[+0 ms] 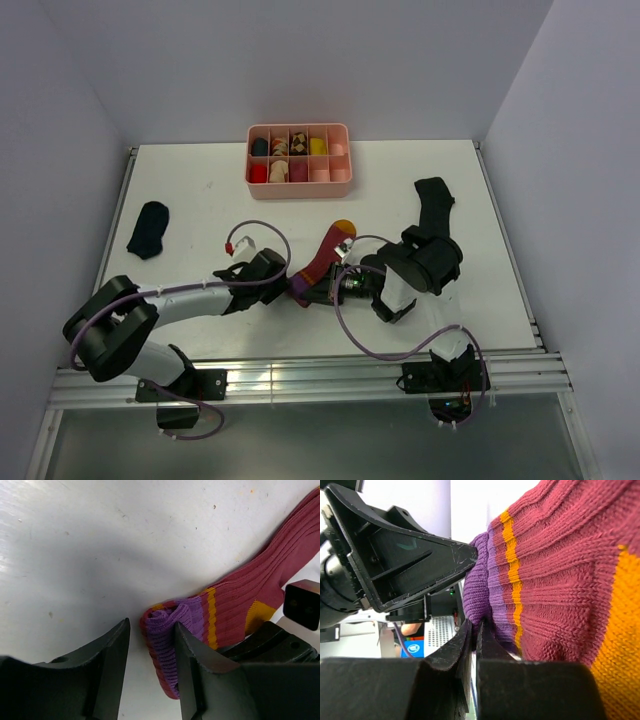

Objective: Roll the socks
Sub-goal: Roll the sock at the center of the board.

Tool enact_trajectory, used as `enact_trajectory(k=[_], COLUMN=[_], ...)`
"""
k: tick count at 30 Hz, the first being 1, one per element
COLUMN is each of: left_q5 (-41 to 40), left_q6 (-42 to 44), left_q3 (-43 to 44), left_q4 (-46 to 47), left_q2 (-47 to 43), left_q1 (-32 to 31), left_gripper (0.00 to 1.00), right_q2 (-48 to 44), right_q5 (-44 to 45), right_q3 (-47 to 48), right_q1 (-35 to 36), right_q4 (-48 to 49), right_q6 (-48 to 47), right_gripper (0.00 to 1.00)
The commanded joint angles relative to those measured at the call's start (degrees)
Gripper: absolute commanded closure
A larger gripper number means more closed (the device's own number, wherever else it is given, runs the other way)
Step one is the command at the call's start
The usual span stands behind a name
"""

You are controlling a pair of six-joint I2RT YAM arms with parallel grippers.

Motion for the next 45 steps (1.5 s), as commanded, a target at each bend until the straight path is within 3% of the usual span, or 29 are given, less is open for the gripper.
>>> enact_trajectory(k=[1, 4, 11, 14, 17, 18, 22, 33, 42, 45], left_q5=[0.0, 0.8, 1.1, 0.3, -0.1, -0.3, -0.7, 1.2, 2.4, 2.2], left_q6=[0.2, 0.5, 3.1, 5.2, 7.7, 9.1, 12.5, 20.6, 21.2, 21.3], left_q3=[2.3, 3.1, 5.5, 7.4, 9.7, 10.4, 14.7, 22.9, 25.2, 25.4], left_q4=[-2.1, -3.2, -6.8, -8.3, -9.9, -10.8, -12.8, -18.0, -19.4, -19.8], left_q2=[2.1, 4.2, 9.7, 11.2, 12.7, 12.8, 14.1, 18.5, 19.5, 19.5], left_q1=[-0.6, -1.0, -1.8, -1.8, -1.8, -1.8, -1.8, -1.8, -1.7, -1.6], left_gripper=[0.55, 0.59, 0.62, 0.62, 0.63, 0.63, 0.66, 0.77, 0.79, 0.79], right_q2=[1.2, -2.9, -23.5, -32.6, -39.9, -41.2, -45.1, -40.6, -31.3, -27.3], right_q5=[3.3, 5.5, 18.3, 28.1, 40.5, 47.8, 59.5, 67.3, 68.1, 68.4], right_q3=[-2.8, -2.2, 0.4, 2.6, 4.9, 5.9, 6.0, 7.9, 12.1, 12.9], right_q1=[-0.3, 0.1, 2.2, 5.1, 10.2, 13.8, 20.2, 29.7, 32.3, 32.4], right_q4=[-18.8, -26.3, -51.3, -62.8, -72.3, -73.4, -74.3, -61.9, -57.3, -56.4], right_q6=[-9.7, -14.0, -29.4, -35.1, -40.4, -41.5, -46.9, -64.6, -68.2, -67.5], right_gripper=[1.00, 0.97, 0.47, 0.38, 0.34, 0.34, 0.34, 0.34, 0.37, 0.45])
